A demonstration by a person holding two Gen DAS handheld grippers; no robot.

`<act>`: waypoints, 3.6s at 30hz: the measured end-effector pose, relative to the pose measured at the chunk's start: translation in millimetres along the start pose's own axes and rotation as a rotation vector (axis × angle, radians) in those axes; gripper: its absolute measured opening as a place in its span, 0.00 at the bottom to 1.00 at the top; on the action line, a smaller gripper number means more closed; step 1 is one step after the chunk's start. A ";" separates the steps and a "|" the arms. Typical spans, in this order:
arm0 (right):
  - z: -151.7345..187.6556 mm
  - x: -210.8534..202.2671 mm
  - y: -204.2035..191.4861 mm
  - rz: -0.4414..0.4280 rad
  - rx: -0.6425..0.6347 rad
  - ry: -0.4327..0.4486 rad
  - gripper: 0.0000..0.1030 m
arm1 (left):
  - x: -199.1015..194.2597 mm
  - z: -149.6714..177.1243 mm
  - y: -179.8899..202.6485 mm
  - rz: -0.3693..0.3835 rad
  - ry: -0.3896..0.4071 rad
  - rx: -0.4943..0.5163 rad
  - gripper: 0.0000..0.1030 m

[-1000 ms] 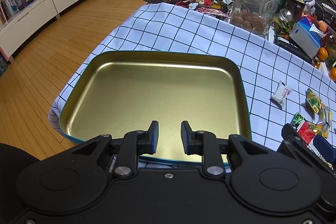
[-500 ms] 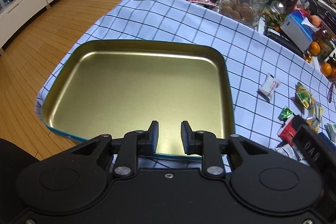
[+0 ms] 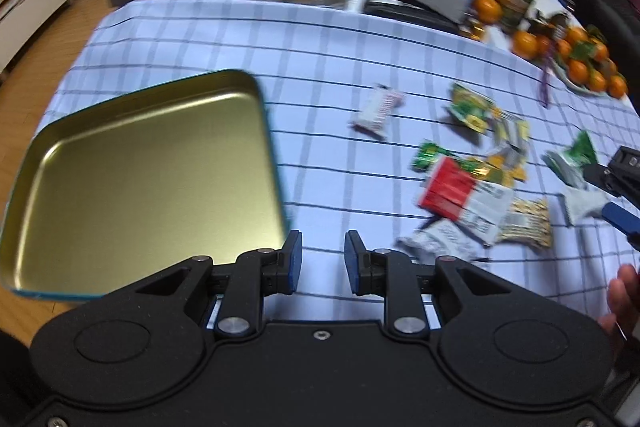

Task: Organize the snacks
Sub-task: 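Move left tool toward white printed packet while right tool grasps white packet beside green packet, then grasp the white printed packet with the left tool and lift it while right tool holds its packet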

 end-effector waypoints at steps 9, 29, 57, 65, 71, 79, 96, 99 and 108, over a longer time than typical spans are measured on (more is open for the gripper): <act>-13.4 17.5 53.7 0.040 0.203 -0.015 0.37 | 0.1 11.1 44.6 0.126 0.007 0.179 0.33; -6.7 45.2 37.5 0.032 0.064 0.015 0.30 | 7.4 10.7 36.9 0.189 -0.017 0.079 0.32; 3.2 31.4 51.9 -0.096 -0.007 0.057 0.12 | 50.4 2.0 45.8 0.248 -0.147 -0.167 0.37; 4.1 41.2 38.4 -0.018 -0.079 0.049 0.36 | 40.3 1.5 39.9 0.233 -0.105 -0.159 0.27; 11.0 46.2 24.6 0.035 -0.174 0.068 0.39 | 25.8 0.9 28.1 0.226 -0.078 -0.168 0.16; 19.7 39.2 15.4 0.028 -0.213 0.072 0.22 | 4.0 -2.9 7.3 0.171 -0.031 -0.158 0.01; -11.6 -10.4 17.1 -0.003 -0.069 0.150 0.21 | 8.7 -2.2 -18.1 0.110 -0.070 -0.213 0.25; -8.0 -12.1 11.7 -0.007 -0.100 0.149 0.21 | 19.1 -3.6 -15.9 0.114 -0.094 -0.223 0.25; -3.1 -2.8 7.0 -0.023 -0.117 0.133 0.21 | 33.4 -8.0 3.9 0.017 -0.060 -0.130 0.34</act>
Point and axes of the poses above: each gripper's, at about its wrist camera, not at the fingertips, and x roughly the way its jaws point, y to its right, z to its underside, the point moved 1 cm from there along x, roughly the way its jaws point, and after that the axes turned 1 degree about -y, right-handed, at the moved point
